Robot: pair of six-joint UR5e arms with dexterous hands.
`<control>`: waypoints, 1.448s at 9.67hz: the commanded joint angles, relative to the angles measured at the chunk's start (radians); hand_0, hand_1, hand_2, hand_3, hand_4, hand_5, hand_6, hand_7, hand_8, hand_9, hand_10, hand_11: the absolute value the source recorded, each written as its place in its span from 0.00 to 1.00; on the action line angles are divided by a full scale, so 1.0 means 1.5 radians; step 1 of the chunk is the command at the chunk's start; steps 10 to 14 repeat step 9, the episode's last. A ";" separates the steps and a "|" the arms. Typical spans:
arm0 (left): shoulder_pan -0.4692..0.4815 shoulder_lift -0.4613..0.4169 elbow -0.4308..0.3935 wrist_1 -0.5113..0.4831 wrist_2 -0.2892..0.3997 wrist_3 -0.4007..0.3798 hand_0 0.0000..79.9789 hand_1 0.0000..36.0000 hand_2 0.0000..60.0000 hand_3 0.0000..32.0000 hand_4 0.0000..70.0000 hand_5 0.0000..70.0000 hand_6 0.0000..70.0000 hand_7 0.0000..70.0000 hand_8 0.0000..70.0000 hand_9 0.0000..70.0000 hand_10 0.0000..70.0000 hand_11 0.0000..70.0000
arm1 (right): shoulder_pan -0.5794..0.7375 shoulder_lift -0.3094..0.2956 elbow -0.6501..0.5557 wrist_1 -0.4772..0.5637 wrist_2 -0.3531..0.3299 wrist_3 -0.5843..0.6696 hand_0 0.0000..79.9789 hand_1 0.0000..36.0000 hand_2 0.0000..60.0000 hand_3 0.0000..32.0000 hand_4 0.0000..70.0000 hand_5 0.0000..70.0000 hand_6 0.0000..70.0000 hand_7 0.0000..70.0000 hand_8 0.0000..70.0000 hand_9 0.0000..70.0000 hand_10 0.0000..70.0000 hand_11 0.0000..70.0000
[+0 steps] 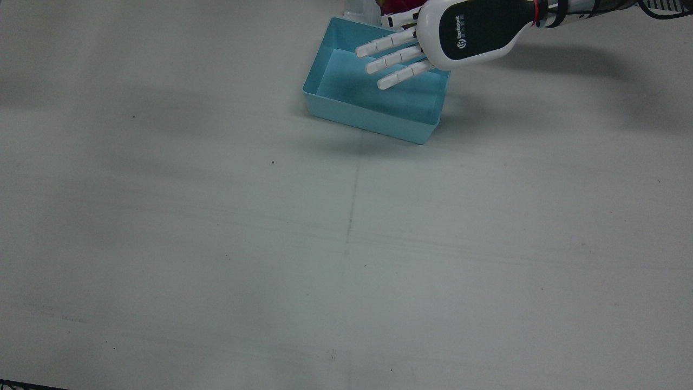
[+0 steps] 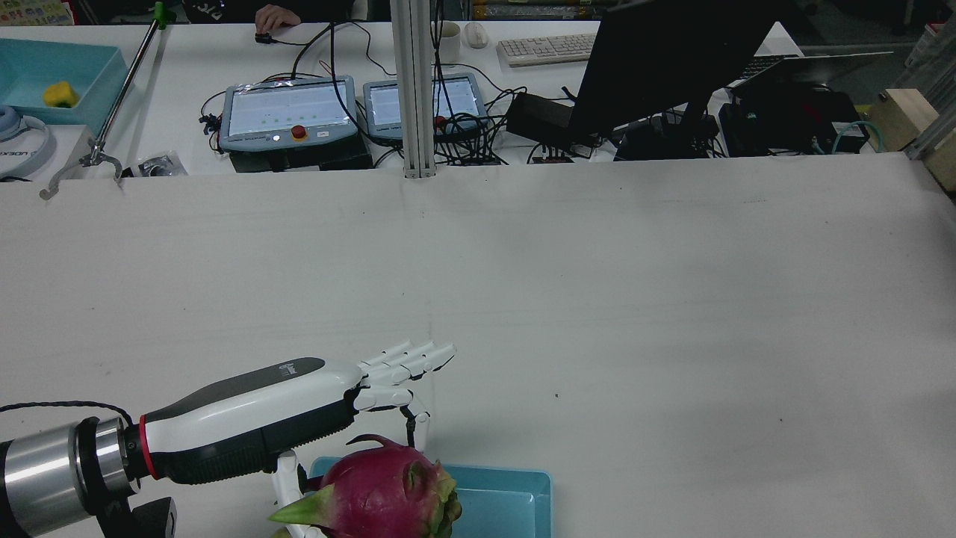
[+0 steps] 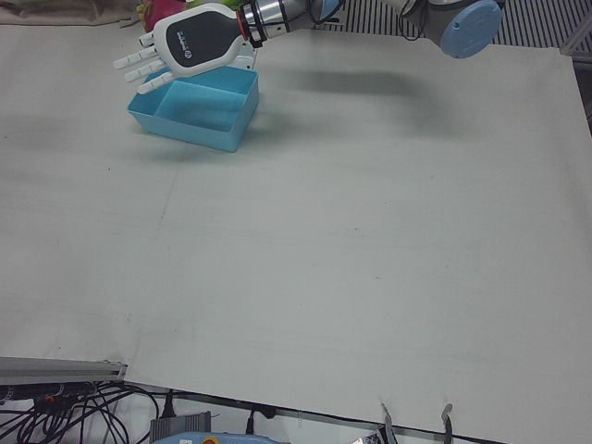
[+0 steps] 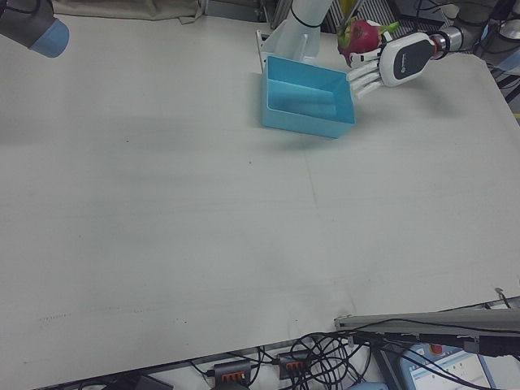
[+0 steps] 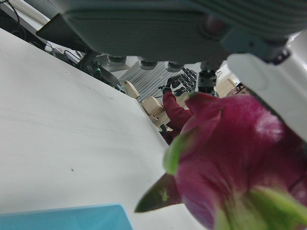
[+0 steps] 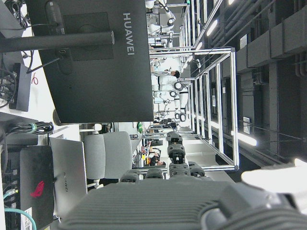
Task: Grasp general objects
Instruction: 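Lift the dragon fruit and carry it toward the light-blue tray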
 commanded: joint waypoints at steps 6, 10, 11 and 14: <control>-0.013 0.012 0.069 -0.006 0.001 -0.001 0.56 0.12 0.00 1.00 0.00 0.00 0.00 0.05 0.00 0.00 0.00 0.00 | 0.000 0.000 0.000 0.000 0.000 0.000 0.00 0.00 0.00 0.00 0.00 0.00 0.00 0.00 0.00 0.00 0.00 0.00; -0.093 0.011 0.129 -0.025 0.001 -0.005 0.55 0.10 0.00 0.88 0.00 0.00 0.00 0.07 0.00 0.00 0.00 0.00 | 0.000 0.000 0.000 0.000 0.000 0.000 0.00 0.00 0.00 0.00 0.00 0.00 0.00 0.00 0.00 0.00 0.00 0.00; -0.093 0.011 0.129 -0.025 0.001 -0.005 0.55 0.10 0.00 0.88 0.00 0.00 0.00 0.07 0.00 0.00 0.00 0.00 | 0.000 0.000 0.000 0.000 0.000 0.000 0.00 0.00 0.00 0.00 0.00 0.00 0.00 0.00 0.00 0.00 0.00 0.00; -0.093 0.011 0.129 -0.025 0.001 -0.005 0.55 0.10 0.00 0.88 0.00 0.00 0.00 0.07 0.00 0.00 0.00 0.00 | 0.000 0.000 0.000 0.000 0.000 0.000 0.00 0.00 0.00 0.00 0.00 0.00 0.00 0.00 0.00 0.00 0.00 0.00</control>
